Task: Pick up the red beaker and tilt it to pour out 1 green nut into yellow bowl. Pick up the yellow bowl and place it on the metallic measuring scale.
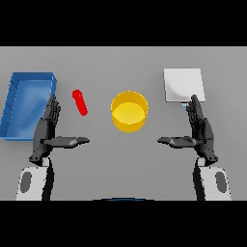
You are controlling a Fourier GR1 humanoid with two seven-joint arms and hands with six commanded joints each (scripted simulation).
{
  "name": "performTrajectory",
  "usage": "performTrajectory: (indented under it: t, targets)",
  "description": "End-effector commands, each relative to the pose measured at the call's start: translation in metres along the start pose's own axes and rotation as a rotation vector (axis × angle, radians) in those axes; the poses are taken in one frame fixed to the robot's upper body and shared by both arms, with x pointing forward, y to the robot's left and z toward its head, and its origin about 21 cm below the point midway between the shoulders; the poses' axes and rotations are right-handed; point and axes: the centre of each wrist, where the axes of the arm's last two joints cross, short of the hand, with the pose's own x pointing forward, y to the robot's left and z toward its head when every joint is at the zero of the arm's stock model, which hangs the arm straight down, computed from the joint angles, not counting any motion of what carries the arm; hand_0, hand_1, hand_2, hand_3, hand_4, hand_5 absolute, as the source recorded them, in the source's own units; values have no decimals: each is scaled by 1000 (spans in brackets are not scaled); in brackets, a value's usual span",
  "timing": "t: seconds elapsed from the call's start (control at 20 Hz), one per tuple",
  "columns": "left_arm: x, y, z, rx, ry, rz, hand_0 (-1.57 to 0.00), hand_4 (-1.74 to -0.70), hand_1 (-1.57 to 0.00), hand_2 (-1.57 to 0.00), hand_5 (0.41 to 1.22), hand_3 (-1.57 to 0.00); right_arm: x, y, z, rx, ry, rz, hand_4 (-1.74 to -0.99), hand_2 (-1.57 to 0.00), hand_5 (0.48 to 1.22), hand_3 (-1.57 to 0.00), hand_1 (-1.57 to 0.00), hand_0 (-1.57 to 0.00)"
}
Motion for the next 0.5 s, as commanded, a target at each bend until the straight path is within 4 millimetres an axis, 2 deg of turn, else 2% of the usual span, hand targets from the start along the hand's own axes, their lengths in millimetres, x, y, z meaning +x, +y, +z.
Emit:
performTrajectory:
  t: [0.0,0.25,0.35,0.45]
  targets:
    - [0,1,1,2,-1,0,1,-1151,1,1,599,1,0,1,-1,0,0,-1,-1167,1,599,1,1,1]
    - [0,14,5,4,-4,-2,1,-1151,1,1,599,1,3,9,-4,5,-8,-8,-1167,1,599,1,1,1]
    - [6,19,21,-43,-33,-106,1,-1156,1,1,599,1,1,10,8,2,-105,241,-1163,1,595,1,1,1]
    - [12,15,28,-67,-28,-143,1,-1161,1,1,599,1,3,14,14,0,-123,327,-1160,1,591,1,1,1]
